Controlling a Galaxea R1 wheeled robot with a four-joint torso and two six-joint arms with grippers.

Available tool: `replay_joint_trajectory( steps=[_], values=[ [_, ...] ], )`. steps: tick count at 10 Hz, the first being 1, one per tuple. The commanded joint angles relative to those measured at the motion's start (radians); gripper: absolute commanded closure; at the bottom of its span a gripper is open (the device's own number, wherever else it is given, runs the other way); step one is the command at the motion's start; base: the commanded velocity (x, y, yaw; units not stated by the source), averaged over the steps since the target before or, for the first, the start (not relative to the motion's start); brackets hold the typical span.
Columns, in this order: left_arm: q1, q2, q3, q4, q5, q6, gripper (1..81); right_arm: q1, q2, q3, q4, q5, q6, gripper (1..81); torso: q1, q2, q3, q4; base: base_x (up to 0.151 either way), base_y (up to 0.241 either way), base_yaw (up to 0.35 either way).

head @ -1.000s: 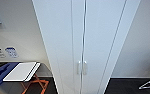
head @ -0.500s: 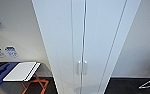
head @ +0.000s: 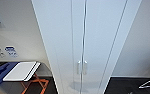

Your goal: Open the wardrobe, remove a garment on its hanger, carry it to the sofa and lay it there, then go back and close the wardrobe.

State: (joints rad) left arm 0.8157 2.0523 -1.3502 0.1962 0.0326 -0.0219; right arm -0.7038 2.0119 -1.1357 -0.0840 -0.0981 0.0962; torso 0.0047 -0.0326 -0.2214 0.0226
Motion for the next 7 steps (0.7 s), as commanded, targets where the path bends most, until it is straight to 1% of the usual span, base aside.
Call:
replay_joint_trajectory(
  steps=[1, 2, 3, 4, 5, 7],
  values=[
    [-0.279, -0.035, 0.034, -0.099, 0.133, -0.001, 1.0, 0.238, 0.029, 0.027, 0.029, -0.081, 0.053, 1.0, 0.000, 0.000, 0.000, 0.000, 0.000, 0.000, 0.000],
    [-0.328, -0.009, 0.023, -0.122, 0.168, -0.003, 1.0, 0.270, 0.065, 0.004, 0.029, -0.098, 0.053, 1.0, 0.000, 0.000, 0.000, 0.000, 0.000, 0.000, 0.000],
    [-0.370, 0.028, -0.003, -0.138, 0.179, -0.003, 1.0, 0.305, 0.111, -0.040, 0.029, -0.114, 0.066, 1.0, 0.001, 0.001, -0.001, 0.000, 0.000, 0.000, 0.000],
    [-0.404, 0.077, -0.050, -0.156, 0.204, -0.003, 1.0, 0.348, 0.156, -0.079, 0.027, -0.136, 0.100, 1.0, 0.001, 0.001, -0.001, 0.000, 0.000, 0.000, 0.000],
    [-0.437, 0.121, -0.092, -0.179, 0.233, -0.003, 1.0, 0.394, 0.196, -0.117, 0.029, -0.161, 0.108, 1.0, 0.001, 0.001, -0.002, 0.000, 0.000, 0.000, 0.000],
    [-0.499, 0.201, -0.151, -0.198, 0.260, -0.003, 1.0, 0.459, 0.283, -0.218, 0.030, -0.175, 0.126, 1.0, 0.002, 0.002, -0.002, 0.000, 0.000, 0.000, 0.000]
  ],
)
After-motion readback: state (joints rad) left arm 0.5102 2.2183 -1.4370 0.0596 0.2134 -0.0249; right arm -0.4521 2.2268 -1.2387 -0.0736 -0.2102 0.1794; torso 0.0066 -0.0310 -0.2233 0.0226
